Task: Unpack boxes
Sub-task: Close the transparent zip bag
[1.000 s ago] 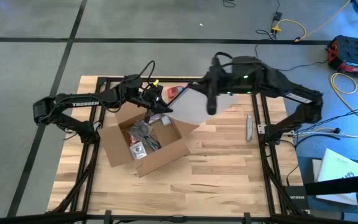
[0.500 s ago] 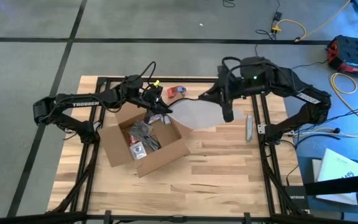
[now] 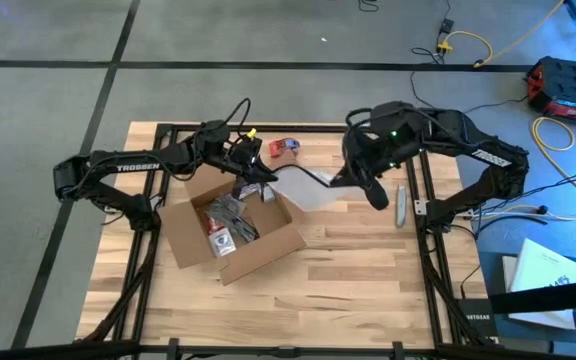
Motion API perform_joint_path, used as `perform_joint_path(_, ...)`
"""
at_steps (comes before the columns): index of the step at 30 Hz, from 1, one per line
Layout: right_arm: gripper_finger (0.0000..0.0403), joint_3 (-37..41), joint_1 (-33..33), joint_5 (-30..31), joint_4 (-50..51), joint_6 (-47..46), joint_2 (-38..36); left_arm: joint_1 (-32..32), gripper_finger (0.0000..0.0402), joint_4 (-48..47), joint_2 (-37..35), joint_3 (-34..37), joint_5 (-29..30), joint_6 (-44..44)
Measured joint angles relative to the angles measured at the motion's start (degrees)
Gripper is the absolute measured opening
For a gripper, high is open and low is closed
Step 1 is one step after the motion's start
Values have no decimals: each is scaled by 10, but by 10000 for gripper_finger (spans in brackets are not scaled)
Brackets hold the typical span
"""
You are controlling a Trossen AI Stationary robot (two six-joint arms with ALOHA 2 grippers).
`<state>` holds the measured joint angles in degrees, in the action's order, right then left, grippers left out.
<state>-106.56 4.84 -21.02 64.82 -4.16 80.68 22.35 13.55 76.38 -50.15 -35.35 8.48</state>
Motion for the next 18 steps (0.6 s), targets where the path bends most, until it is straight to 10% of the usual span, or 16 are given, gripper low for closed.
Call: perform_joint_path(18,0,0,0,0,23,-1,1,0,0,1,0,0,16,-3)
